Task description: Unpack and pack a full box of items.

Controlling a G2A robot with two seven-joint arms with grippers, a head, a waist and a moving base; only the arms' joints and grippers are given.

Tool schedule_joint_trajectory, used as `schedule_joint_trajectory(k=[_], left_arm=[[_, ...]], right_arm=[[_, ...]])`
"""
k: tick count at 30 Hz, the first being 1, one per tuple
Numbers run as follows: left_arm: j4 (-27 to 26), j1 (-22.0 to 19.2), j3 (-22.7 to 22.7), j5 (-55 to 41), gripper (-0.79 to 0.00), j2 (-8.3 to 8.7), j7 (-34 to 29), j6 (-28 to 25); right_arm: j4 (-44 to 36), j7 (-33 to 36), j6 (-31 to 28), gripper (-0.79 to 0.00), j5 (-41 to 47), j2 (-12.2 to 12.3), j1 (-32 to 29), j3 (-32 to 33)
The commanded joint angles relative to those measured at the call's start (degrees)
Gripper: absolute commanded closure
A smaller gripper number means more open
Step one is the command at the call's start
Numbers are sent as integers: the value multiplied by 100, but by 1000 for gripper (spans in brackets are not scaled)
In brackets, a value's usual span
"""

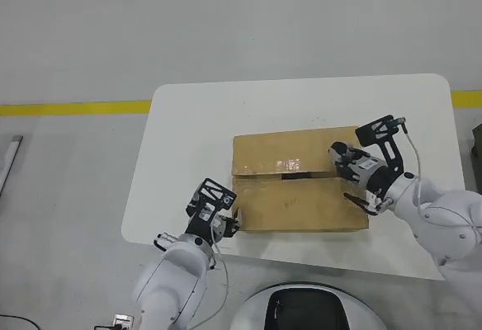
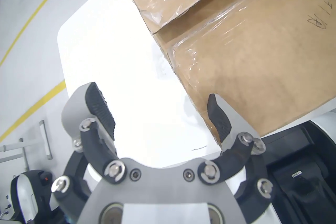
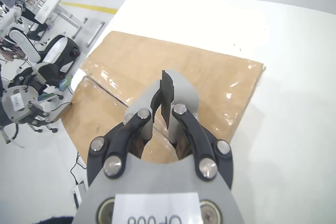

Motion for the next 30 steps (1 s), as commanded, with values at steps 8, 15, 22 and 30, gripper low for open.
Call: schedule_joint_trajectory(k=[8,15,22,30], left_arm=[[-4,15,10,-15,-785,-1,-15,118],[-207,-41,-133,-152,-785,-2,-38,258],[-182,-236,-389,-354,-785,-21,-121,676],[369,-298,-224,501,-785,-8,105,734]], right_arm=[[122,-155,65,0,-552,-54,-58,-386],[117,-170,128,0,-585,-88,-73,-411],[83,-121,94,0,-559,-114,-46,-382],[101,-85,66,0,-537,-142,-74,-370]])
